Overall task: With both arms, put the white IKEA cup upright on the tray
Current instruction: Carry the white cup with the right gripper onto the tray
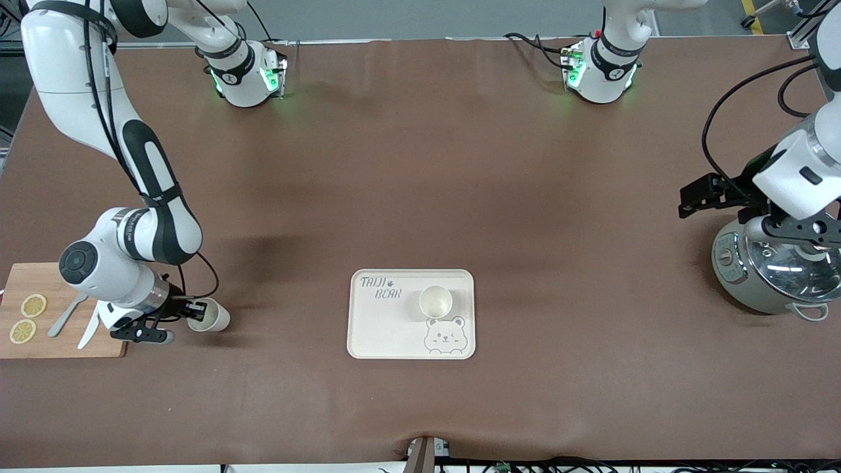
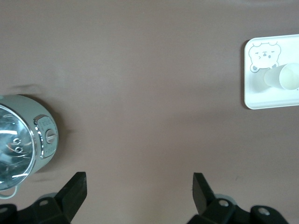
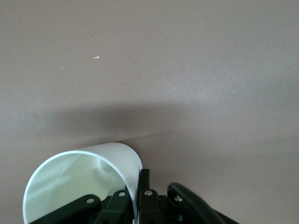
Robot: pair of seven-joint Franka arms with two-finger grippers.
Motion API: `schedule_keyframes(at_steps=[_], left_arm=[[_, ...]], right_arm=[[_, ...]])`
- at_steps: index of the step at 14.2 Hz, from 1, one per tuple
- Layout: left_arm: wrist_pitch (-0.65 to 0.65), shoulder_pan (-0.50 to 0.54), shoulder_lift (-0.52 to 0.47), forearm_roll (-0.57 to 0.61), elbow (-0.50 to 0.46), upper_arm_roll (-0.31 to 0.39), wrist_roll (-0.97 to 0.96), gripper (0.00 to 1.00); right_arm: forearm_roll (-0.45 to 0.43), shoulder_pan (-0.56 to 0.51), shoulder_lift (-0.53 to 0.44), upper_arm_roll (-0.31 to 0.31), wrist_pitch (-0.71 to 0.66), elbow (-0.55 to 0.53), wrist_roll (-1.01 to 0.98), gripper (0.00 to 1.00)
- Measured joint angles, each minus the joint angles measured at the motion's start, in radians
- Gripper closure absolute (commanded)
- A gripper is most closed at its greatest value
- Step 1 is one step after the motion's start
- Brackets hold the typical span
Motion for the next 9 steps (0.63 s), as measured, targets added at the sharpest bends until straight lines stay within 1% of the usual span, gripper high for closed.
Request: schedule_keyframes(at_steps=[5,7,9], left_arm=[[-0.013,0.006,-0.026,0.008,-0.009,-0.007,0.003,0.0],[-0.013,0.009,-0.026,0.008,-0.011,-0.007,0.007,0.0],[-0.013,0.013,-0.027,0.009,-0.011,-0.007,0.037,0.0]], right_arm=[[0.0,0.0,-0.001,0.0,-0.009,0.011,0.0,1.0],[0.001,0.0,-0.003,0.001,-0.082,0.049,0.001,1.0],[0.013,0.002,-0.01,0.003,-0.206,0.131,0.033,1.0]])
